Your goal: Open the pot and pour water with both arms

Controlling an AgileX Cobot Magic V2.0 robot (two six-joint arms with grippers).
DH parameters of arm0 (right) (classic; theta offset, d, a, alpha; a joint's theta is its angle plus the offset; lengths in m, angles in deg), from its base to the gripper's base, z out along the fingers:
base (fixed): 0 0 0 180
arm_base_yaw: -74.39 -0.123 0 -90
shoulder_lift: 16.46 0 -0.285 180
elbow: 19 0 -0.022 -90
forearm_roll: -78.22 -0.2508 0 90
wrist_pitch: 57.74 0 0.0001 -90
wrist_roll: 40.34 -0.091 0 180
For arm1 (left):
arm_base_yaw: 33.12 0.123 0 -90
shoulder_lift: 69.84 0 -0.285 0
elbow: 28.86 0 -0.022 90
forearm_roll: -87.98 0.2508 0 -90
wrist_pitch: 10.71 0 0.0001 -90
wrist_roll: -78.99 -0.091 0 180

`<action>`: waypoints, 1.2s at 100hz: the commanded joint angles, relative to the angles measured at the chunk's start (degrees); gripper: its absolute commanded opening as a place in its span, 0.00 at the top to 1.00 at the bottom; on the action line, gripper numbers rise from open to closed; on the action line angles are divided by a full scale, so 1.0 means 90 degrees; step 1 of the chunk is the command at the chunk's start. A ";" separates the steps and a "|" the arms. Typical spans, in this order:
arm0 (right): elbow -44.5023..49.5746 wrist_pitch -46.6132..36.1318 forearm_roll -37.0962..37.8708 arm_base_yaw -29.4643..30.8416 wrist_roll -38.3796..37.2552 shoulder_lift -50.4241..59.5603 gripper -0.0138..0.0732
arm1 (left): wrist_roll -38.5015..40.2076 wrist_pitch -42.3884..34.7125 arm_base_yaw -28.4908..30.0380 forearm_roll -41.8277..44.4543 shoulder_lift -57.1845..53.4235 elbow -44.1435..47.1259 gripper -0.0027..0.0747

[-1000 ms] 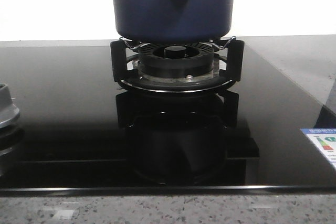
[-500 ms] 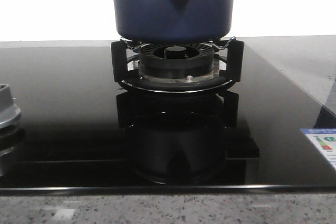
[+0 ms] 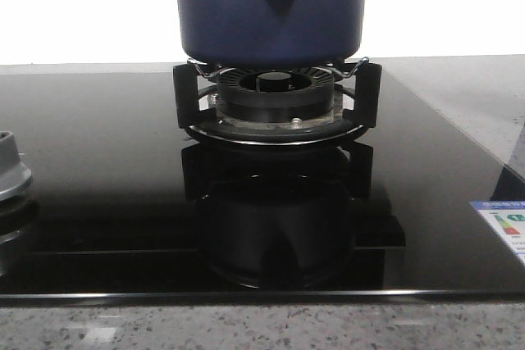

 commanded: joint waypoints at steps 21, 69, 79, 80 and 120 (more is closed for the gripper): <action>-0.0154 0.0162 0.0138 -0.0014 -0.0010 -0.0042 0.91 | 0.0068 -0.0278 0.0005 -0.0251 0.0076 -0.0086 0.99; -0.0154 0.0162 0.0138 -0.0014 -0.0010 -0.0042 0.91 | 0.0019 -0.0749 0.0005 0.0242 0.0076 -0.0073 0.99; -0.0154 0.0162 0.0138 -0.0014 -0.0010 -0.0042 0.91 | 0.1024 -0.1187 0.0005 0.1607 0.0076 -0.0045 0.99; -0.0154 0.0162 0.0138 -0.0014 -0.0010 -0.0042 0.91 | 0.1161 -0.1226 0.0005 0.1928 0.0076 -0.0032 0.99; -0.0154 0.0162 0.0138 -0.0014 -0.0010 -0.0042 0.91 | 0.8024 -0.2493 0.0005 0.8528 0.0030 0.1801 0.99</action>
